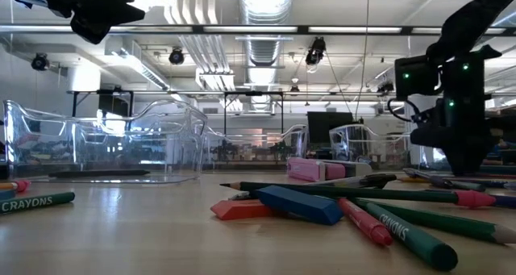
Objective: Sort crayons/erasers/pens/pencils in bins
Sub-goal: Put the red crayon into the top right transparent bin
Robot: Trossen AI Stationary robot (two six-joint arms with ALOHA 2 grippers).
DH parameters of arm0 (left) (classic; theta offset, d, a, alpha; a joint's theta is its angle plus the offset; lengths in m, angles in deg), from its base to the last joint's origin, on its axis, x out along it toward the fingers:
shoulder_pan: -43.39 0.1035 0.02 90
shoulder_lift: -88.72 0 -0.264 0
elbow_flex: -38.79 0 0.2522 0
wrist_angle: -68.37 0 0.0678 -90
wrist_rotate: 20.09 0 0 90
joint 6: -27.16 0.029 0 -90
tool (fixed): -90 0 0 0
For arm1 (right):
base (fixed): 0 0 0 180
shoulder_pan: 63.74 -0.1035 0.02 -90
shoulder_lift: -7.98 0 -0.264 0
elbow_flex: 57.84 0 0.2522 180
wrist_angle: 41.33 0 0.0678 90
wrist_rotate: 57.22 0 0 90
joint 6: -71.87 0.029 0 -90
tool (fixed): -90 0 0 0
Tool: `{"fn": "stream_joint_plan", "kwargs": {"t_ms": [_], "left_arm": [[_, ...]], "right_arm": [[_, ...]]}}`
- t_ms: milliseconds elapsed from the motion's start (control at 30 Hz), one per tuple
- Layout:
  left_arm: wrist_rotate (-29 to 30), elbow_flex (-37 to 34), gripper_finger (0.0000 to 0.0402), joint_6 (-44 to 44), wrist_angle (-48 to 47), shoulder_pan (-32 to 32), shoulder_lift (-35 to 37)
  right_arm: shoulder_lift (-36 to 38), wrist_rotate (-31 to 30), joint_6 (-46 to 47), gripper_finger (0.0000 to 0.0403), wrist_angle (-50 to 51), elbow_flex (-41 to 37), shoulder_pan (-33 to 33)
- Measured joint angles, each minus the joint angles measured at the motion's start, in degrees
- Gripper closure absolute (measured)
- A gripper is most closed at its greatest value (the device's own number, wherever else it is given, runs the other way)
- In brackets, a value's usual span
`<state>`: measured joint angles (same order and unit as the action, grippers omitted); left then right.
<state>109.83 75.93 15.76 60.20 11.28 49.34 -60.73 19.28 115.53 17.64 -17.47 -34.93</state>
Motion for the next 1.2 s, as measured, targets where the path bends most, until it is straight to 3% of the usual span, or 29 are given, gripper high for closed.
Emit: {"fn": "stream_joint_plan", "kwargs": {"t_ms": [900, 1200], "left_arm": [[-0.02, 0.02, 0.0240, -0.26, 1.55, -0.02, -1.53], [-0.02, 0.02, 0.0240, -0.24, 1.74, 0.00, -1.79]], "right_arm": [[3.03, 7.14, 2.59, 0.0388, 1.02, -2.57, -5.65], [6.16, 6.84, 2.25, 0.0394, 1.62, -0.66, -7.92]]}}
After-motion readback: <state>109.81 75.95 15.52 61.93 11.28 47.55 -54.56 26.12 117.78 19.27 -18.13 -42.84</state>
